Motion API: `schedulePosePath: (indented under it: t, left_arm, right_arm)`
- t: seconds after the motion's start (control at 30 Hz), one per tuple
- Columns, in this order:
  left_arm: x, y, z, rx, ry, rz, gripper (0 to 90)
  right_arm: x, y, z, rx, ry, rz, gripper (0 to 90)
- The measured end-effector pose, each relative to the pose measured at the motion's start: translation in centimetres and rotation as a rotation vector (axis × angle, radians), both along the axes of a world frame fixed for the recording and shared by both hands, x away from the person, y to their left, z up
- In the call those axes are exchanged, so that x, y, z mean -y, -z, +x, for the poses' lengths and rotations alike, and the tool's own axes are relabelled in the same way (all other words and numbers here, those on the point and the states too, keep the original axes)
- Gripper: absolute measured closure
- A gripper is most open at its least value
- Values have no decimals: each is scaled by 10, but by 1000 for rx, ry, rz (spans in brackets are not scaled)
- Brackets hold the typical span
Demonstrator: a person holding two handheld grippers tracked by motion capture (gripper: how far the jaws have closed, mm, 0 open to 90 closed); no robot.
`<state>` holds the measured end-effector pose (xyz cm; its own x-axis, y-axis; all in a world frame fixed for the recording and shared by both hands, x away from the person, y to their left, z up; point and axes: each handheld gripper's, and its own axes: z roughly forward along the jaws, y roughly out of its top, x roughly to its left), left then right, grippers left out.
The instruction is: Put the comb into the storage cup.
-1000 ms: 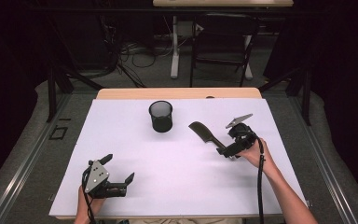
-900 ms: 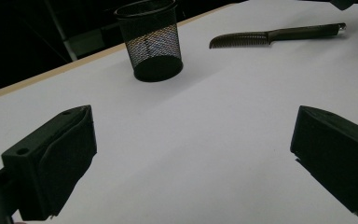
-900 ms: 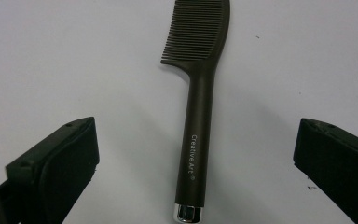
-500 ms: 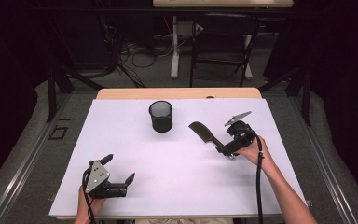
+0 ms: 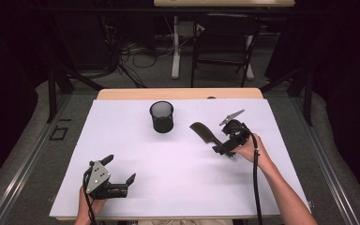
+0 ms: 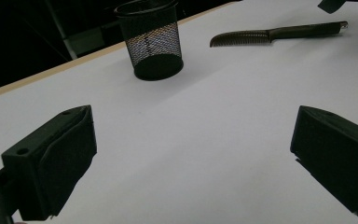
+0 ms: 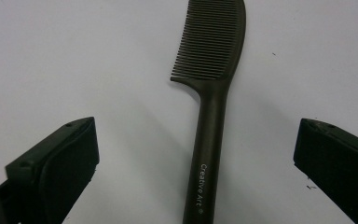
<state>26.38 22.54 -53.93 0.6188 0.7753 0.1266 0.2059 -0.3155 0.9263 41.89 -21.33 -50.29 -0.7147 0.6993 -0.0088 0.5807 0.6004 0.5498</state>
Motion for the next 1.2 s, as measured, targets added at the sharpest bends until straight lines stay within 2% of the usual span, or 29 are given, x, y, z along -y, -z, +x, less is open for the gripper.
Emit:
schedulePosePath:
  t: [0.07, 0.27, 0.63, 0.77, 0.8, 0.87, 0.93, 1.03, 1.1, 1.13, 1.2]
  left_arm:
    - [0, 0, 0, 0, -1, 0, 2]
    - [1, 0, 1, 0, 3, 5, 2]
    - [1, 0, 1, 3, 3, 4, 2]
    - [0, 0, 0, 1, 0, 3, 2]
    - [-1, 0, 1, 2, 0, 5, 2]
    - [0, 0, 1, 3, 1, 5, 3]
    - [0, 0, 1, 1, 3, 2, 2]
    - [1, 0, 1, 0, 3, 1, 2]
    - [1, 0, 1, 1, 4, 3, 2]
    - [1, 0, 1, 1, 4, 3, 2]
    - [0, 0, 1, 0, 3, 2, 2]
  right_arm:
    - [-1, 2, 1, 5, -5, 1, 0]
    - [-6, 7, 8, -49, -6, -17, 0]
    - [-14, 10, 19, -65, -2, -48, 3]
    - [-16, 12, 21, -74, 4, -60, 111]
    - [-17, 13, 21, -76, 22, -54, 164]
    - [-18, 14, 22, -71, 6, -69, 217]
    - [-19, 14, 23, -75, 10, -79, 317]
    - [-21, 14, 22, -100, 31, -93, 430]
    - [-21, 16, 25, -99, 11, -109, 493]
    - [-21, 16, 25, -99, 11, -109, 493]
    - [-23, 17, 25, -122, 31, -129, 557]
